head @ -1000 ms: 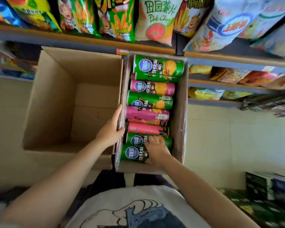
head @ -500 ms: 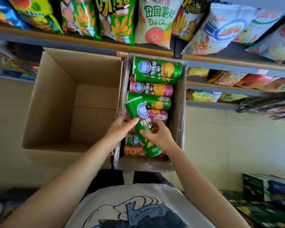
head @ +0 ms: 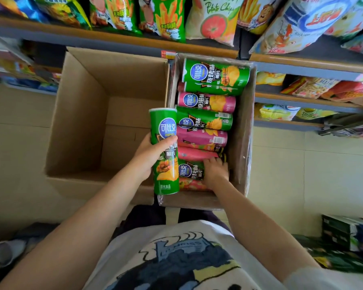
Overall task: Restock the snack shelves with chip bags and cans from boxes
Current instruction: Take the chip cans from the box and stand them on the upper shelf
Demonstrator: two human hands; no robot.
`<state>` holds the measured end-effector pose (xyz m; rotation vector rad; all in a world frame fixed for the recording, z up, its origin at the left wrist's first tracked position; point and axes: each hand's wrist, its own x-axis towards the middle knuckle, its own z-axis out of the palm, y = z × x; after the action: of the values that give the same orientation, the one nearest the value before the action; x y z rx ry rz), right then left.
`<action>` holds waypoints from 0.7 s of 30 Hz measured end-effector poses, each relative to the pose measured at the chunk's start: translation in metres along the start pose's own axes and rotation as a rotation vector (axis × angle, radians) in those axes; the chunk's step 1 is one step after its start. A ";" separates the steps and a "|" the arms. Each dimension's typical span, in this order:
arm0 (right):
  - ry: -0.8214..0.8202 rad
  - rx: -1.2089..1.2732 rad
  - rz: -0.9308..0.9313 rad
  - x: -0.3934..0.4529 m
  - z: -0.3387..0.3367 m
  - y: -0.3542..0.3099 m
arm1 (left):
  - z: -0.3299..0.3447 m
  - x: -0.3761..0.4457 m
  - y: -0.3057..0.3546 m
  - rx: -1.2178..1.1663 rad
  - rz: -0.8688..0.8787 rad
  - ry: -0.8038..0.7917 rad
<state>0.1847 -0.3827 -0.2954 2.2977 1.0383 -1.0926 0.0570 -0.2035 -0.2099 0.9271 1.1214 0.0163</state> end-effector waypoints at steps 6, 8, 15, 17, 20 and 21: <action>-0.105 0.535 0.077 -0.012 -0.017 0.008 | -0.014 0.000 0.014 -0.060 -0.026 -0.067; -0.061 0.923 0.110 -0.029 -0.032 0.010 | -0.015 0.000 0.022 -0.076 -0.019 -0.118; 0.191 1.967 -0.020 -0.097 -0.106 0.008 | 0.026 -0.035 0.088 -0.164 -0.106 -0.239; 0.189 2.080 -0.157 -0.114 -0.142 0.012 | 0.043 -0.049 0.114 -0.106 -0.098 -0.295; 0.276 2.065 -0.340 -0.143 -0.202 0.027 | 0.071 -0.072 0.163 -0.017 0.068 -0.395; 0.329 2.018 -0.380 -0.156 -0.220 0.036 | 0.081 -0.084 0.180 0.012 0.149 -0.419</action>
<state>0.2547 -0.3428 -0.0357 3.7630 0.1140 -2.7966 0.1560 -0.1767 -0.0212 0.9694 0.6647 -0.0605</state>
